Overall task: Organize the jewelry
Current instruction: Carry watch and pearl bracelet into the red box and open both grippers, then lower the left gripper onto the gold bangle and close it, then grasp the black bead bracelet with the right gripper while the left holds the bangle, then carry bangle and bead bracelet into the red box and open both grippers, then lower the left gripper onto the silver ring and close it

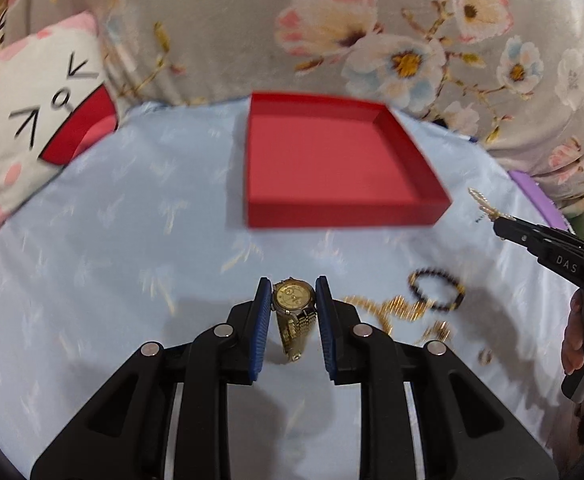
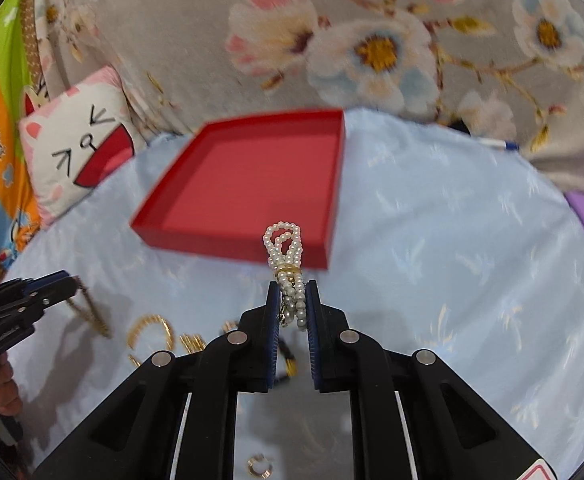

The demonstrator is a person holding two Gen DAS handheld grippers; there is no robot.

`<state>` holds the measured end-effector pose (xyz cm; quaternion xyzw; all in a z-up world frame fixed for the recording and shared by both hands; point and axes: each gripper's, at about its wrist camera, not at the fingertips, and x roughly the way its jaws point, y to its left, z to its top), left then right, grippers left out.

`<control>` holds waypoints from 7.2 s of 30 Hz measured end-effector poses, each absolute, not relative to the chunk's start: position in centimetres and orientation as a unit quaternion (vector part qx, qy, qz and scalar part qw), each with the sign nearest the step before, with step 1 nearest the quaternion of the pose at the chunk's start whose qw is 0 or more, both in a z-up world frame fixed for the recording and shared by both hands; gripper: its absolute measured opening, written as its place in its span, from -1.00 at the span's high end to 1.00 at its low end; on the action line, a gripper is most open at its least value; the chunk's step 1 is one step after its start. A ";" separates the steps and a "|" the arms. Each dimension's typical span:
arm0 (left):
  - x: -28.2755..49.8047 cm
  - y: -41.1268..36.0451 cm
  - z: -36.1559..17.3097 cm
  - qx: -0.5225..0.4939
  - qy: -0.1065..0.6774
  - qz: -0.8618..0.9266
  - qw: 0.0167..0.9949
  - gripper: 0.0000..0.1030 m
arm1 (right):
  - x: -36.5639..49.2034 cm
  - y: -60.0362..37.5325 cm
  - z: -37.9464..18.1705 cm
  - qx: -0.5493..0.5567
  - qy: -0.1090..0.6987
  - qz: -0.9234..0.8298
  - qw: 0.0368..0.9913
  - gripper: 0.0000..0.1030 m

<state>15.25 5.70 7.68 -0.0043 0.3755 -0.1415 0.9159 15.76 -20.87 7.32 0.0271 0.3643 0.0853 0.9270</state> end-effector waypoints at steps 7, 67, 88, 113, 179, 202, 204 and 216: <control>23.8 3.3 13.8 0.006 0.326 -0.157 0.932 0.58 | 24.2 -19.2 11.8 0.038 0.353 0.092 0.930 0.78; 13.2 1.0 1.8 0.052 0.374 -0.112 0.919 -0.58 | 7.4 -21.4 0.9 0.055 0.404 0.066 0.911 -0.02; 14.8 -1.0 -0.6 0.060 0.417 -0.129 0.898 -0.06 | 7.8 -21.3 -0.3 0.051 0.417 0.065 0.905 -0.02; 13.1 3.4 -0.2 0.015 0.408 -0.118 0.905 -0.06 | 14.6 -20.1 -1.1 0.044 0.429 0.058 0.900 0.35; 35.0 -0.5 4.9 0.058 0.366 -0.115 0.922 -0.16 | 33.6 -17.6 2.3 0.030 0.412 0.029 0.910 0.79; 19.0 5.3 5.7 0.031 0.344 -0.101 0.933 -0.49 | 13.3 -20.8 5.8 0.020 0.341 0.032 0.939 0.13; 17.2 4.9 4.8 0.035 0.349 -0.107 0.930 -0.49 | 11.5 -20.5 4.7 0.011 0.354 0.033 0.935 0.13; 10.6 3.7 0.9 0.023 0.376 -0.132 0.917 -0.49 | 5.0 -20.8 0.0 0.043 0.395 0.048 0.916 0.13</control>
